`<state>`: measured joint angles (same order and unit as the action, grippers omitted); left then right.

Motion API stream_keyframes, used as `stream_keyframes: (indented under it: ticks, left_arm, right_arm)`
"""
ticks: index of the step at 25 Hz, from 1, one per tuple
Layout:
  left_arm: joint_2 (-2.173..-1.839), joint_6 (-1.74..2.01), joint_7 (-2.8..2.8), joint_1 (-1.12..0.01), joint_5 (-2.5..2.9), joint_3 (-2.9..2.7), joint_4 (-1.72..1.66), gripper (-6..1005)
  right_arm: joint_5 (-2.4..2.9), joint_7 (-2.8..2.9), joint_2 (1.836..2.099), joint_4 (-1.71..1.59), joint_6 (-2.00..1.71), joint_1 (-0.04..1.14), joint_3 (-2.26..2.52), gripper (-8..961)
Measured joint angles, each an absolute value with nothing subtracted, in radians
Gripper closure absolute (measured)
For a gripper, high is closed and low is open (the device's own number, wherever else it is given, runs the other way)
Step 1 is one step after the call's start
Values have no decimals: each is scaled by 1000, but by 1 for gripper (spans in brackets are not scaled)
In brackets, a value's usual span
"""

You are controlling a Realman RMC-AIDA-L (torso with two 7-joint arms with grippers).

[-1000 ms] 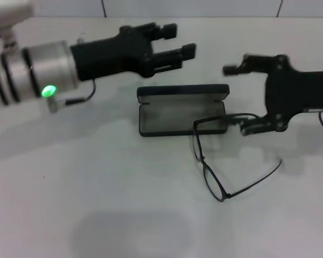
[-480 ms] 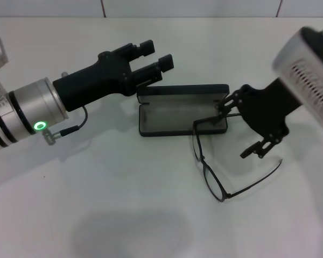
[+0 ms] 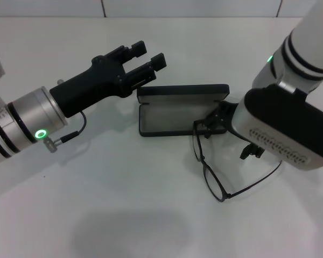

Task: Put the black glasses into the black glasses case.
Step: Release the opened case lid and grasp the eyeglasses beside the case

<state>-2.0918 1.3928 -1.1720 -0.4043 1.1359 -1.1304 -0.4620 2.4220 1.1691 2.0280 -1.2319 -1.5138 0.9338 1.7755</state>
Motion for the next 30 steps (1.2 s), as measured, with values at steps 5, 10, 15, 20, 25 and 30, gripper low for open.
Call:
stream_keyframes:
  ticks: [5, 10, 15, 20, 25, 30]
  left_arm:
    - [-2092, 1393, -1158, -404, 1127, -1127, -432, 301]
    - [-2091, 1413, -1156, -391, 1123, -1127, -427, 301]
    - [-2087, 1472, -1108, -337, 1123, -1127, -426, 302]
    - [-2083, 1473, -1090, -327, 1127, -1127, -426, 302]
    - [-2082, 1468, -1070, -331, 1135, -1128, -425, 302]
    - [-2084, 1463, -1062, -342, 1138, -1134, -425, 302]
  right_arm:
    - [2439, 1163, 2028, -1269, -1488, 932, 1809, 168]
    - [2439, 1159, 2028, -1285, -1460, 922, 1825, 174]
    - [2426, 1159, 2028, -1299, -1419, 903, 1847, 180]
    - [2401, 1166, 2028, -1290, -1416, 914, 1871, 186]
    - [2368, 1169, 2028, -1280, -1410, 938, 1926, 192]
    - [2339, 1170, 2028, -1230, -1389, 957, 1996, 198]
